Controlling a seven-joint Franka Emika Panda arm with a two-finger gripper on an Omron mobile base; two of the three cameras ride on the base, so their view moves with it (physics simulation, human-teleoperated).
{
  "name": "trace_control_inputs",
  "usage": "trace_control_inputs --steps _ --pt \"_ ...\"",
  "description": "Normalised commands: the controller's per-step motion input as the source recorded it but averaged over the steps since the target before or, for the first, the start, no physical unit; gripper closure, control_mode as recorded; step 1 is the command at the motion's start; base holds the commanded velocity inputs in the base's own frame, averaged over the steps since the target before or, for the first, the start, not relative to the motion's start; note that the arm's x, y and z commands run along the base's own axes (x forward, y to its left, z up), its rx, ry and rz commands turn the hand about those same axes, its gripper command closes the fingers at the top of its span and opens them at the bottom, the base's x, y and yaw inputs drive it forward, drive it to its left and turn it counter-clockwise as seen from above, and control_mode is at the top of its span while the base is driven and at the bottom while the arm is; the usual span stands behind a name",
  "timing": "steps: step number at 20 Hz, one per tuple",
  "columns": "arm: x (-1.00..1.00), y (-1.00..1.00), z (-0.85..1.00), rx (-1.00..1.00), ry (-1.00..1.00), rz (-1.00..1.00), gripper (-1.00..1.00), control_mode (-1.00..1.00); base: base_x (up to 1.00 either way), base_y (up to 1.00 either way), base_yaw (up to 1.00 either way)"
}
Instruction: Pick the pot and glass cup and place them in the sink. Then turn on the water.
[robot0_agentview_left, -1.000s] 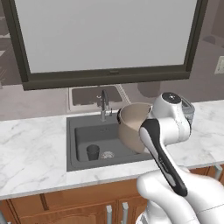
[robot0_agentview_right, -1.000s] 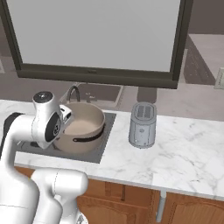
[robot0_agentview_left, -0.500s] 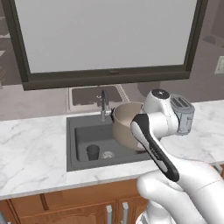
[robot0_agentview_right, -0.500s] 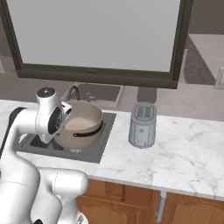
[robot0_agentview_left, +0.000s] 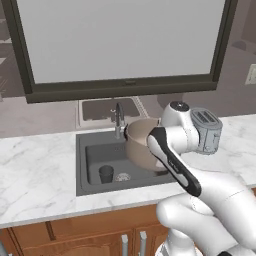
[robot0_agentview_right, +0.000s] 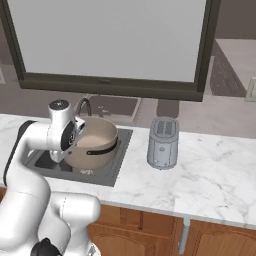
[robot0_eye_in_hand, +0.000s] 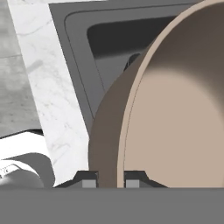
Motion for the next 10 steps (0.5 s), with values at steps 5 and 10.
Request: trace_control_inputs --steps 5,10 --pt "0.31 0.05 -0.23 0.00 0.00 0.02 1.00 -1.00 0.00 0.00 0.00" --pt "0.26 0.05 -0.23 0.00 0.00 0.01 1.00 -1.00 0.00 0.00 0.00"
